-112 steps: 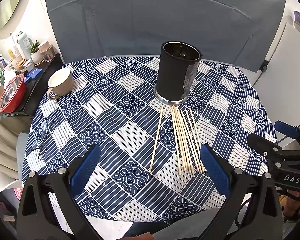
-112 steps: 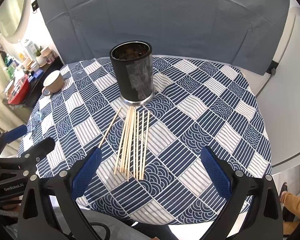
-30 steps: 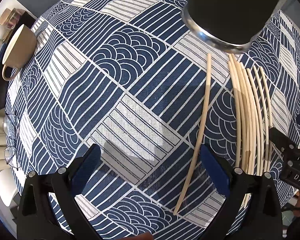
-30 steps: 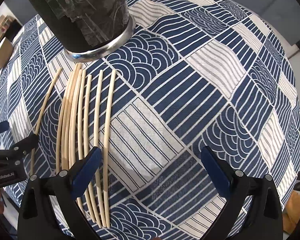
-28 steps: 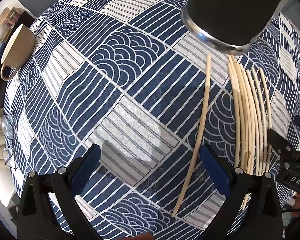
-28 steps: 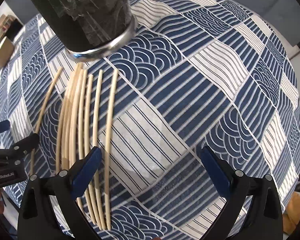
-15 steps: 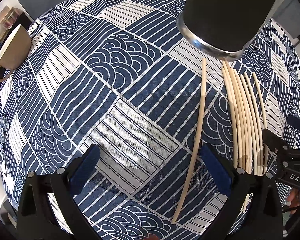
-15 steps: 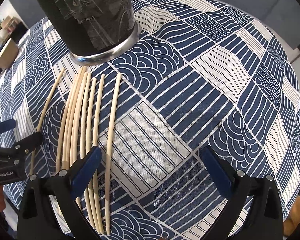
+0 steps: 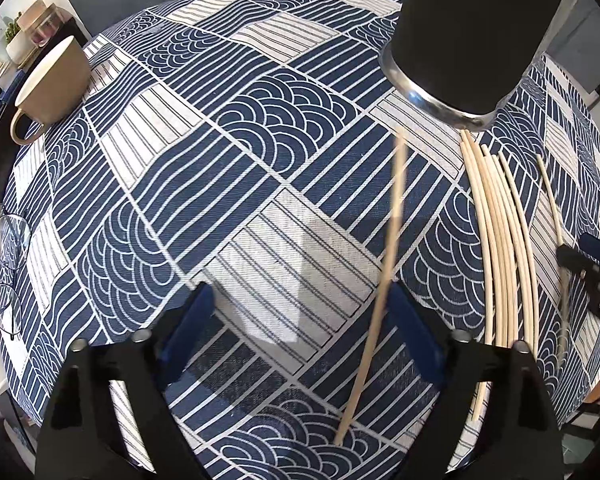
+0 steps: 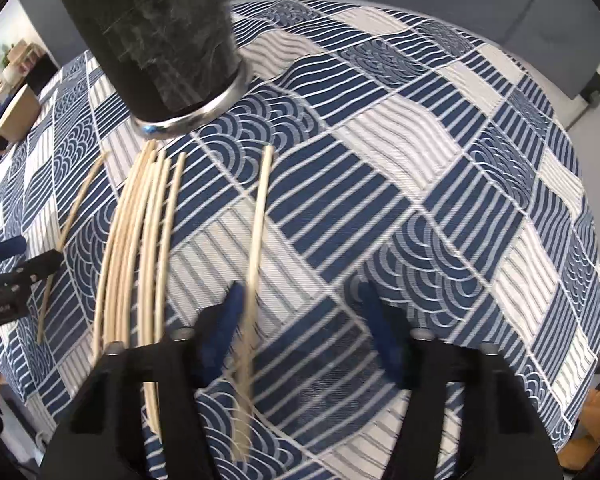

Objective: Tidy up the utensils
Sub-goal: 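Close both grippers on one wooden stick together, then lift the stick with both grippers and carry it over the holder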

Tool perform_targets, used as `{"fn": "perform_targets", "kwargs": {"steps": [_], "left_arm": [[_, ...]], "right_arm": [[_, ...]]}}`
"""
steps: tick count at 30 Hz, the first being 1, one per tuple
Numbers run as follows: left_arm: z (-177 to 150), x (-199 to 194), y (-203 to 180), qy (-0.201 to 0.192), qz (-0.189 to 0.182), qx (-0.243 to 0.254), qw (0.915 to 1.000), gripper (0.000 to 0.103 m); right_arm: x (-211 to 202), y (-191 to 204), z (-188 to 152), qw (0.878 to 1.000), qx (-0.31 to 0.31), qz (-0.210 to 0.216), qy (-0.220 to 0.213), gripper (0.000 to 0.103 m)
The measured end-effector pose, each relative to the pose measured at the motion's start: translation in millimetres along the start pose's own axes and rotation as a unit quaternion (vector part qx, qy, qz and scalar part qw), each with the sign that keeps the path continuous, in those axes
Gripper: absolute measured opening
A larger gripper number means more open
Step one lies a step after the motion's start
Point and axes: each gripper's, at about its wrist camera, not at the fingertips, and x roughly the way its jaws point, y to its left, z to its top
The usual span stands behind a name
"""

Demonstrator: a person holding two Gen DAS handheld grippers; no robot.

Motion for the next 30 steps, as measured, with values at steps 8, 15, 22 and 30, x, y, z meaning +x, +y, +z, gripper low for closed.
{"fn": "perform_targets", "kwargs": {"steps": [8,15,22,30], "left_arm": [[-4.0,-15.6,17.6,-0.011,-0.004,0.003,0.9999,0.025],[-0.6,-22.0,29.9,-0.001,-0.012,-0.023,0.9997,0.005],[-17.7,-37.6,33.9,0.016,-0.038,-0.065,0.9970,0.005],[-15.1,-68.5,42.9,-0.011,-0.048,-0.081,0.9955,0.005]], "right_arm": [[-4.0,-24.1,1.1,1.000,0.002,-0.007,-0.002,0.006],[-1.2,-45.0,6.0,0.999,0.033,0.008,0.009,0.004],[-4.2,-65.9,2.4,0.996,0.073,0.042,0.021,0.004],[-20.5,-81.9,8.5,0.994,0.093,0.054,-0.006,0.004]]}}
